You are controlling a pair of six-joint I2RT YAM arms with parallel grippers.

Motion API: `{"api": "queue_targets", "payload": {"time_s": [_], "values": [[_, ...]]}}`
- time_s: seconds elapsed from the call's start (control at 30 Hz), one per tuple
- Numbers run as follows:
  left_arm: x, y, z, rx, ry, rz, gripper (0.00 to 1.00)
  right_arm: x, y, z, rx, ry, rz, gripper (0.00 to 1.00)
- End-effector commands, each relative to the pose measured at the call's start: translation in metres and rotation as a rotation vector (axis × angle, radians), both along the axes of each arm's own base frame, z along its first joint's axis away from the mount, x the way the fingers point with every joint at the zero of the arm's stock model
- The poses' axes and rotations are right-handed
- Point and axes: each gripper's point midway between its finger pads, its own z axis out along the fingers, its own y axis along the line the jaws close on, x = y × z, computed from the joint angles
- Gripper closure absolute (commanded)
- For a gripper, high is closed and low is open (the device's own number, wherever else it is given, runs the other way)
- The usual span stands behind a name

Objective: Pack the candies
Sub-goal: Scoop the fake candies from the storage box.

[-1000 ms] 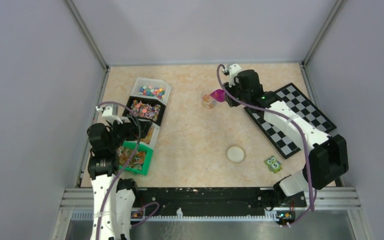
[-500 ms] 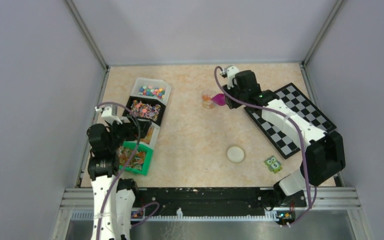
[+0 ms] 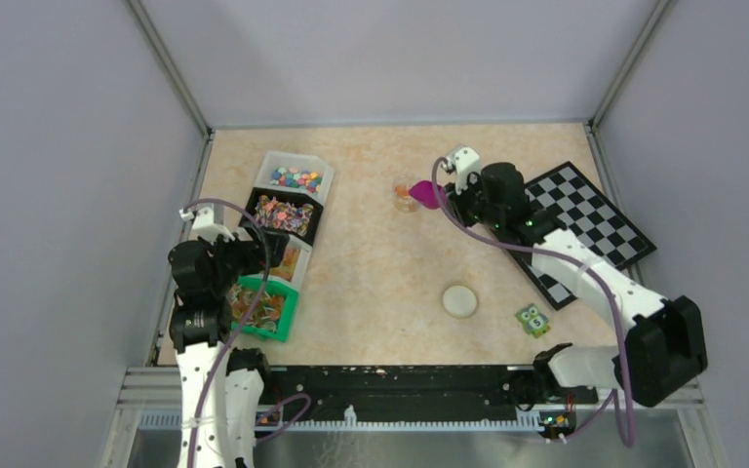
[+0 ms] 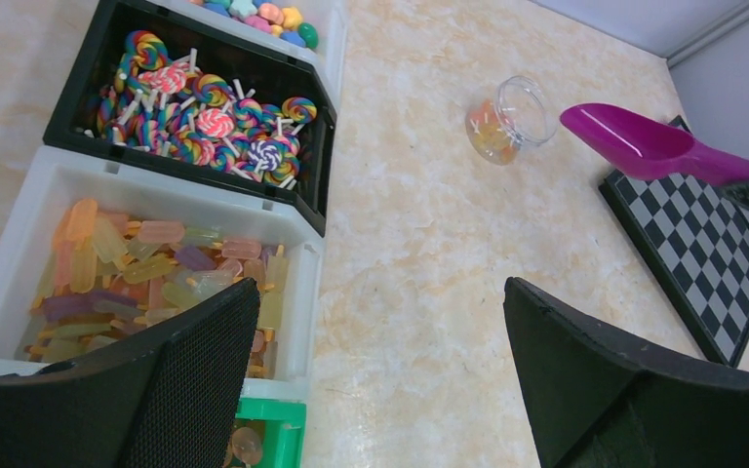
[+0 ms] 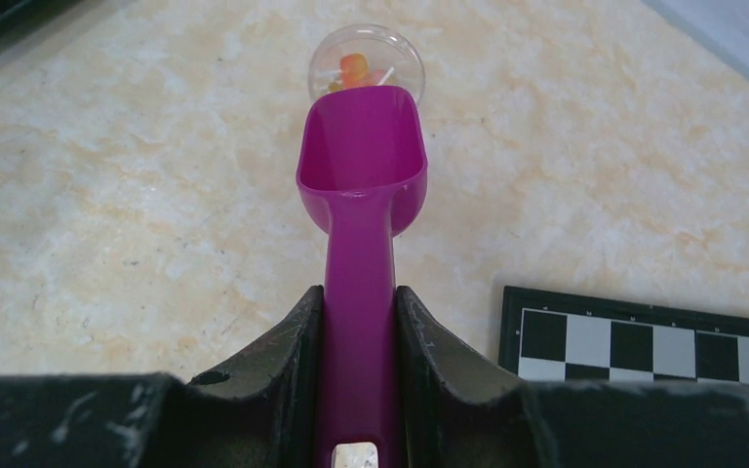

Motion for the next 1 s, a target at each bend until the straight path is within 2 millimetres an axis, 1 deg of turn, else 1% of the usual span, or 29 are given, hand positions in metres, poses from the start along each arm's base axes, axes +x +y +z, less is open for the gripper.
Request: {"api": "queue_targets", "payload": {"time_s": [0.0, 0.13, 0.3, 0.37, 0.43, 0.53, 0.63, 0.7, 0.73, 0.77, 0.83, 0.97], "values": [[0.003, 0.011, 0.017, 0.028, -0.034, 0.067, 0.01, -0.011, 0.013, 0.058, 0.131, -0.293, 0.141, 1.0], [0.003, 0.017, 0.016, 0.031, -0.022, 0.106, 0.01, -0.036, 0.018, 0.075, 0.219, -0.425, 0.232, 1.0], [0.002, 0.022, 0.017, 0.038, -0.019, 0.137, 0.01, -0.069, 0.027, 0.079, 0.314, -0.526, 0.361, 1.0], [0.002, 0.027, 0.016, 0.04, -0.008, 0.173, 0.01, -0.082, 0.029, 0.082, 0.354, -0.583, 0.398, 1.0], [0.004, 0.038, 0.01, 0.042, 0.015, 0.236, 0.01, -0.087, 0.03, 0.081, 0.381, -0.576, 0.412, 1.0], [0.004, 0.062, 0.0, 0.03, 0.083, 0.394, 0.01, -0.094, 0.04, 0.076, 0.413, -0.507, 0.448, 1.0], [-0.001, 0.088, -0.002, -0.014, 0.133, 0.595, 0.01, -0.096, 0.049, 0.07, 0.459, -0.414, 0.426, 1.0], [-0.007, 0.105, -0.006, -0.053, 0.164, 0.735, 0.01, -0.097, 0.059, 0.064, 0.473, -0.343, 0.415, 1.0], [-0.012, 0.114, -0.009, -0.084, 0.188, 0.82, 0.01, -0.099, 0.066, 0.06, 0.468, -0.315, 0.416, 1.0], [-0.021, 0.126, -0.015, -0.105, 0.227, 0.925, 0.01, -0.105, 0.078, 0.057, 0.463, -0.29, 0.432, 1.0], [-0.036, 0.14, -0.021, -0.137, 0.29, 1.086, 0.01, -0.112, 0.094, 0.051, 0.443, -0.249, 0.436, 1.0], [-0.052, 0.158, -0.03, -0.124, 0.378, 1.263, 0.01, -0.133, 0.131, 0.048, 0.448, -0.159, 0.486, 1.0]]}}
